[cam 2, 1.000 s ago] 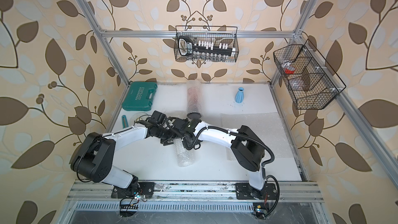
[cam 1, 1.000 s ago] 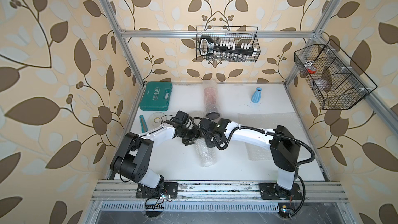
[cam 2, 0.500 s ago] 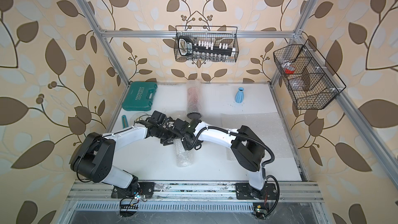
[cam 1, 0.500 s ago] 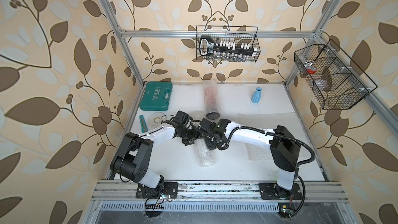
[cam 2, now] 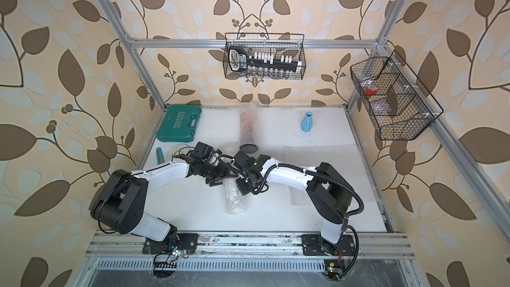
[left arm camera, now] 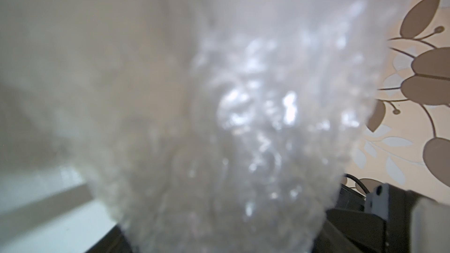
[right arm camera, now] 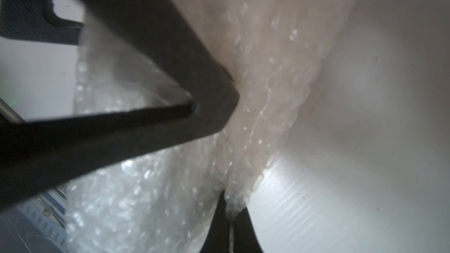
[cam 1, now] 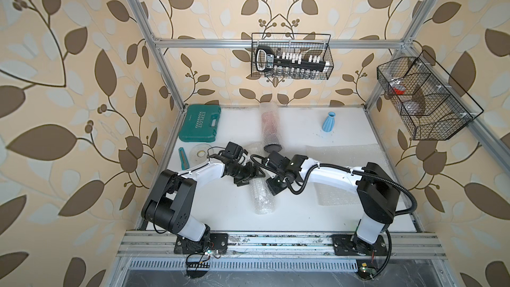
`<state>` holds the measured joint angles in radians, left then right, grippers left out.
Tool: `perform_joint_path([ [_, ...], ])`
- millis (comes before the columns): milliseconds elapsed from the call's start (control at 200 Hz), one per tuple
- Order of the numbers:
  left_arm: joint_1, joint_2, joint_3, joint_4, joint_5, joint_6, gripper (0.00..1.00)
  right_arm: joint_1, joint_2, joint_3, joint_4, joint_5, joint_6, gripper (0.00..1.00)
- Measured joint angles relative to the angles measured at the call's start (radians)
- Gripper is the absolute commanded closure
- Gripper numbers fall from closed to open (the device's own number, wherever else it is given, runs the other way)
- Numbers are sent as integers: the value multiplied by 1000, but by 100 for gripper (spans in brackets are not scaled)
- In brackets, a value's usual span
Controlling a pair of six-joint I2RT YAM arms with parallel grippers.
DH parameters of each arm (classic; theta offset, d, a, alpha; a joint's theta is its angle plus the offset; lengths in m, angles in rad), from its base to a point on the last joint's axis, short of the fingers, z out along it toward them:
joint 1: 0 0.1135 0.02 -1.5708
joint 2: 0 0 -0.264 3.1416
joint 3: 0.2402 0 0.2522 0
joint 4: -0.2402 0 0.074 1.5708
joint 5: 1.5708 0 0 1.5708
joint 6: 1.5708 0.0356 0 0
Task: Unwrap the vase from the bubble wrap
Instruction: Unwrap the bubble wrap at the center of the board.
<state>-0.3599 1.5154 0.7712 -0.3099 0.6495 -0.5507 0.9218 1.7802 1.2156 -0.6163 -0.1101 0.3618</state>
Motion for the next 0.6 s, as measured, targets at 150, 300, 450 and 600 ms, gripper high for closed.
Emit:
perform_joint_path([
  [150,0,3,2,-3,3,7,19,-10,-11,-23,26,-24,-75,100],
  [300,0,8,6,-6,8,17,18,-17,-32,-66,65,-47,-140,100],
  [450,-1,15,9,-9,23,27,19,-22,-50,-99,92,-67,-189,100],
  [600,-1,19,10,-10,33,37,18,-27,-53,-135,91,-66,-225,100],
])
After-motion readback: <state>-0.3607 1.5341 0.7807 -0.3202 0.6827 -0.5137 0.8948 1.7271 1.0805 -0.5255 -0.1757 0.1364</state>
